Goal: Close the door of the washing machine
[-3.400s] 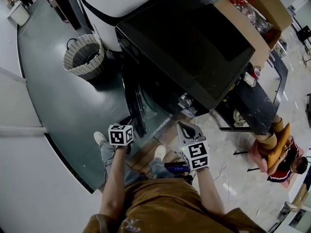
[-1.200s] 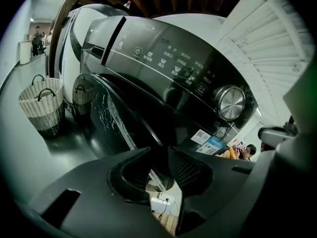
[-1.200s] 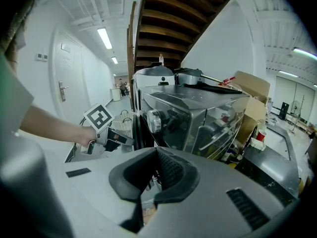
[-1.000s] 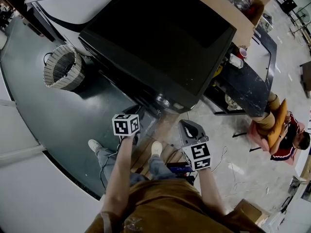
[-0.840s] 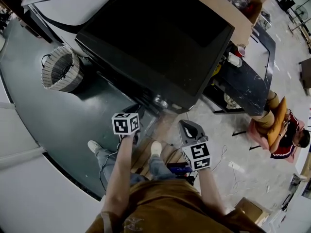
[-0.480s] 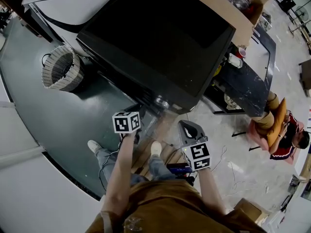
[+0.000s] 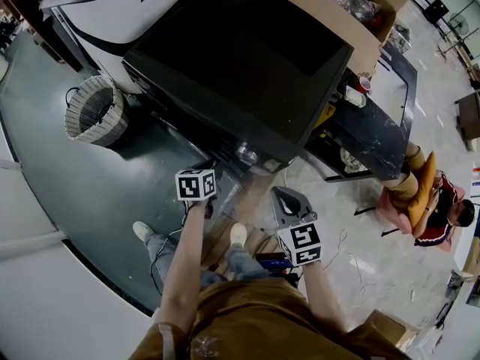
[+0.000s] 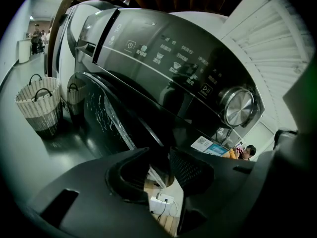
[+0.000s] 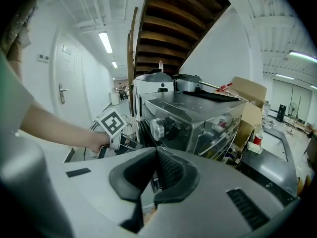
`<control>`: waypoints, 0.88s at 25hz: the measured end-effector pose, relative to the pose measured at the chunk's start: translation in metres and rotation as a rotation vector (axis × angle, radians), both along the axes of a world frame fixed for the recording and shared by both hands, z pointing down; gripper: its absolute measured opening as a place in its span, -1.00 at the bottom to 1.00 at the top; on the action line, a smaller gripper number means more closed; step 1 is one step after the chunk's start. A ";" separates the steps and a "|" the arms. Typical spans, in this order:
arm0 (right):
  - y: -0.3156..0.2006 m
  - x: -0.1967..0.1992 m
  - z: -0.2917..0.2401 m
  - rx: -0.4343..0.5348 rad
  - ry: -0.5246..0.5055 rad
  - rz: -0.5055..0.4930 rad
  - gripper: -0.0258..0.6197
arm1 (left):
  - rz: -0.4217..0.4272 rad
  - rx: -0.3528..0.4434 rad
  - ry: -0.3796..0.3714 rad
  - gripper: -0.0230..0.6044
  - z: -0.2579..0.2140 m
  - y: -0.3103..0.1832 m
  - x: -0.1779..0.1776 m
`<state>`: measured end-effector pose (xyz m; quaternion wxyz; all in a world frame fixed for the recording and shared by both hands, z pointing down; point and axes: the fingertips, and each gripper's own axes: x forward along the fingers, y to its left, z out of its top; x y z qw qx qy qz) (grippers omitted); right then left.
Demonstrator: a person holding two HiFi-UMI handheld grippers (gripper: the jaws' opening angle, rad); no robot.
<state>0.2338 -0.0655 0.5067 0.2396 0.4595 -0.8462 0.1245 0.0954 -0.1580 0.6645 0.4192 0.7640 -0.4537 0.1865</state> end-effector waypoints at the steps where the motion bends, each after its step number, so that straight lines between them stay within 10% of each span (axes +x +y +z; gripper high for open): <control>1: 0.003 0.000 -0.002 0.005 -0.007 0.000 -0.88 | 0.000 0.014 -0.010 -0.45 -0.002 0.002 0.000; 22: 0.010 -0.039 -0.071 0.208 -0.046 -0.013 -0.88 | -0.170 0.503 -0.054 -0.84 -0.194 0.074 -0.086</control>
